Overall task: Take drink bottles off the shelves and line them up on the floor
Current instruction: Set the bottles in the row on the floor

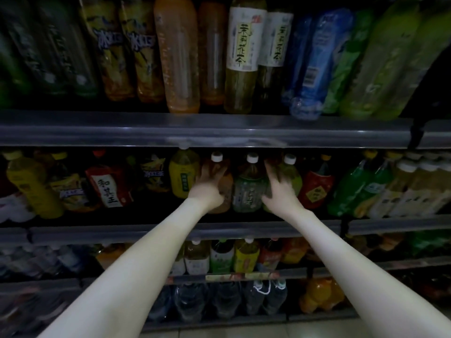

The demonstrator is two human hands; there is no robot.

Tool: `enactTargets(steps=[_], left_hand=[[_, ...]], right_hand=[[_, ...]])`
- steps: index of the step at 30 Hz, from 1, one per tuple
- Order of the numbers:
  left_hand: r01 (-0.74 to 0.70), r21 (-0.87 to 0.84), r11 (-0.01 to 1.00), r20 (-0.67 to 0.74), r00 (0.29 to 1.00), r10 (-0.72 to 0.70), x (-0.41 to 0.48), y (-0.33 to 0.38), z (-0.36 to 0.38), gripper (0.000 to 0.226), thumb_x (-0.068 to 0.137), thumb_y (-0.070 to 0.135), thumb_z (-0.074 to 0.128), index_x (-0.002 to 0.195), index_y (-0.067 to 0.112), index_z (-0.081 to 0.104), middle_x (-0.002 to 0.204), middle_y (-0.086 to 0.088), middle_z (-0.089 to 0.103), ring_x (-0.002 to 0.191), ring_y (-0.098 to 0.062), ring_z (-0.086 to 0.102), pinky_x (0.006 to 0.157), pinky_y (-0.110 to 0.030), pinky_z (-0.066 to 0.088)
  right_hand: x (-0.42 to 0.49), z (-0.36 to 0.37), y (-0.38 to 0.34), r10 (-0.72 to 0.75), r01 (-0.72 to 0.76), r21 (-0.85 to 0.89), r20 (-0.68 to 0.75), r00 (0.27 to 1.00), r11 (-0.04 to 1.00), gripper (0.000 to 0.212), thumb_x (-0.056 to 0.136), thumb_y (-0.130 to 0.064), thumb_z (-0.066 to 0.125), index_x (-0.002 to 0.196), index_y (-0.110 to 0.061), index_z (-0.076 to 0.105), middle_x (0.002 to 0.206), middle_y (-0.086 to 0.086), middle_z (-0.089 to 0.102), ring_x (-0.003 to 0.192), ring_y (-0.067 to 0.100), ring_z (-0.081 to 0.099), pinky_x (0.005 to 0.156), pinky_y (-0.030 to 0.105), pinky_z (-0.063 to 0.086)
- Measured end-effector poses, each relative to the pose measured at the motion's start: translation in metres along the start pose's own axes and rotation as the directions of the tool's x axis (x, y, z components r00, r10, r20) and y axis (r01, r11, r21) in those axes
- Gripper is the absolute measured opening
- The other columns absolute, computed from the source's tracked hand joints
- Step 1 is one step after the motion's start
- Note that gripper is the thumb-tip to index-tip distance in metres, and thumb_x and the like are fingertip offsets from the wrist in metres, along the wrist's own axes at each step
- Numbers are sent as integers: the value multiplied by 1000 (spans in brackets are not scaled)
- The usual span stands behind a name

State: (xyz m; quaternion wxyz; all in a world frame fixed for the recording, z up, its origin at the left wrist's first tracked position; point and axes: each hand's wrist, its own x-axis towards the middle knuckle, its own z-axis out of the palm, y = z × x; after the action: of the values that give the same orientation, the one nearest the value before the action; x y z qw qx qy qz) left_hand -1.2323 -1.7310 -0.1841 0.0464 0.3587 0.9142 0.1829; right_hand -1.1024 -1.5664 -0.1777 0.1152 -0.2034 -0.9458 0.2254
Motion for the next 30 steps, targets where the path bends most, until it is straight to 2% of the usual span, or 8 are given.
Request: enactTargets(steps=[4, 10, 14, 18, 22, 26, 28, 30], left_hand=[[30, -3, 1000, -7, 1000, -30, -11, 11, -11, 76, 90, 25, 54, 150, 38, 9, 157, -10, -5, 122, -36, 46, 80, -27, 44], [9, 67, 998, -158, 987, 2, -36, 10, 2, 59, 89, 31, 55, 143, 29, 31, 144, -19, 20, 115, -42, 46, 84, -39, 51], [3, 264, 965, -254, 965, 66, -56, 11, 24, 50, 94, 27, 49, 140, 22, 31, 127, -19, 30, 109, -40, 46, 86, -38, 47], [37, 359, 933, -310, 947, 82, -56, 9, 32, 60, 93, 28, 54, 146, 25, 26, 119, -19, 35, 101, -37, 49, 85, -39, 49], [84, 364, 928, -276, 961, 21, -53, 13, 24, 66, 98, 29, 47, 150, 30, 7, 135, -20, 25, 110, -34, 48, 74, -31, 49], [138, 216, 967, -166, 981, -103, -34, 15, 11, 75, 95, 17, 49, 151, 35, 3, 151, -19, 16, 118, -40, 46, 70, -35, 48], [137, 149, 979, -39, 990, -132, -24, 15, 9, 69, 94, 18, 50, 151, 32, 13, 148, -19, 28, 111, -38, 53, 72, -35, 49], [132, 118, 984, 54, 989, -139, -17, 18, 10, 53, 93, 24, 49, 144, 23, 33, 128, -16, 52, 102, -31, 58, 79, -35, 52]], right_hand=[[30, 3, -13, -51, 31, 163, 120, 992, 986, 94, 91, -18, 59, 148, -41, -11, 160, -1, -3, 146, 25, 11, 112, 35, 31], [43, 10, -20, -15, 26, 172, -68, 998, 985, 60, 94, -23, 57, 143, -32, 24, 145, 9, 30, 132, 31, 32, 105, 45, 37], [33, 6, -6, -65, 69, 182, -33, 997, 981, 74, 90, -21, 62, 146, -36, 16, 148, 8, 24, 135, 30, 29, 104, 42, 38], [36, 7, -8, -1, -8, 128, 69, 998, 992, 93, 87, -25, 66, 149, -42, -1, 157, 8, 4, 145, 30, 8, 113, 43, 27], [40, 14, -10, -17, 10, 129, 53, 998, 992, 93, 88, -19, 64, 149, -38, -3, 158, 3, 7, 145, 28, 9, 113, 41, 27], [37, 13, 0, -113, 93, 227, 78, 991, 969, 94, 87, -12, 62, 147, -44, -3, 158, -4, 12, 142, 23, 23, 109, 36, 36], [33, 7, 5, -145, 123, 223, 88, 985, 967, 92, 88, -13, 60, 146, -47, -3, 157, -1, 15, 142, 23, 23, 110, 37, 34], [30, 0, 10, -105, 106, 36, -41, 994, 994, 85, 89, -16, 57, 150, -38, 2, 157, 3, 14, 144, 26, 14, 114, 43, 23]])
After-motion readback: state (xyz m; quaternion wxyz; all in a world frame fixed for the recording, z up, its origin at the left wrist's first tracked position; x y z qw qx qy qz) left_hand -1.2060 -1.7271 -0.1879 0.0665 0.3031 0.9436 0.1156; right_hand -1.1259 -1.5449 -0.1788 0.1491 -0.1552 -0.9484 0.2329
